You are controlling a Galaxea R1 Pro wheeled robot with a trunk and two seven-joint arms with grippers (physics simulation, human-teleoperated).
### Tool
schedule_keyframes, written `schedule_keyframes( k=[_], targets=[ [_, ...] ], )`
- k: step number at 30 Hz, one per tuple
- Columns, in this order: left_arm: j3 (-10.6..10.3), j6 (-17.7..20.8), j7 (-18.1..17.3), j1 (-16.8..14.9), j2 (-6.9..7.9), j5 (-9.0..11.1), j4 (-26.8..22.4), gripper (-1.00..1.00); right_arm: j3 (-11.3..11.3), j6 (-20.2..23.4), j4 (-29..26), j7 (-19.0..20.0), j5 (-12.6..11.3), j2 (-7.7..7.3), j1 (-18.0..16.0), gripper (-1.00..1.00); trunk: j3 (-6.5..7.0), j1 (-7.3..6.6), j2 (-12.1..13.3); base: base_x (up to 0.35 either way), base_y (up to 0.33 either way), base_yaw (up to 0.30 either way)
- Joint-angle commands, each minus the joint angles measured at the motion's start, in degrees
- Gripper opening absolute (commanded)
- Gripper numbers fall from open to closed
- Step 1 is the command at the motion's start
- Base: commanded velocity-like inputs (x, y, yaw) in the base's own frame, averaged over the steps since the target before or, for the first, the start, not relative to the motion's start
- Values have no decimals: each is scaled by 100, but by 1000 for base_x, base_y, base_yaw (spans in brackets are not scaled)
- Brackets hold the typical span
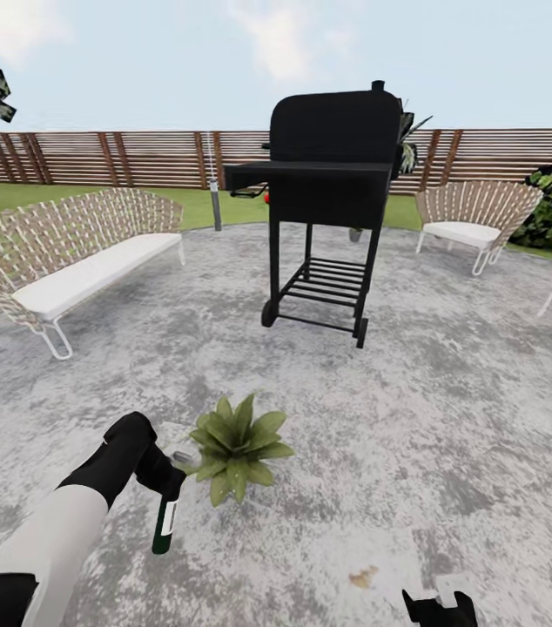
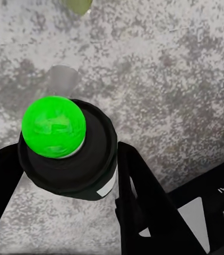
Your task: Pick up the pesticide atomizer in the garden and spray insectifuge to fully cover both potted plants in the garden.
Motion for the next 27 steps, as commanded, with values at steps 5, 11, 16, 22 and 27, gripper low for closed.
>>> schedule_keyframes(
  k=[5,11,16,22,27],
  targets=[
    [-3,36,-52,-3,2,-48,-7,-100,-49,-20,-7,49,12,1,-4,100,-1,-1,-2,0,0,88],
    [-5,36,-43,-3,-3,-48,-2,-100,-49,-20,-7,37,11,1,-4,100,-1,-1,-2,125,-216,127],
    [-48,36,-43,-3,-24,-48,1,-100,-49,-20,-7,34,13,1,-4,100,-1,-1,-2,5,-260,270],
    [-56,36,-43,-3,-19,-48,2,-100,-49,-20,-6,34,20,1,-4,100,-1,-1,-2,0,-56,275],
    [-56,31,-35,12,-2,-48,6,-100,-49,-20,-5,34,20,1,-4,100,-1,-1,-2,0,-2,275]
  ],
)
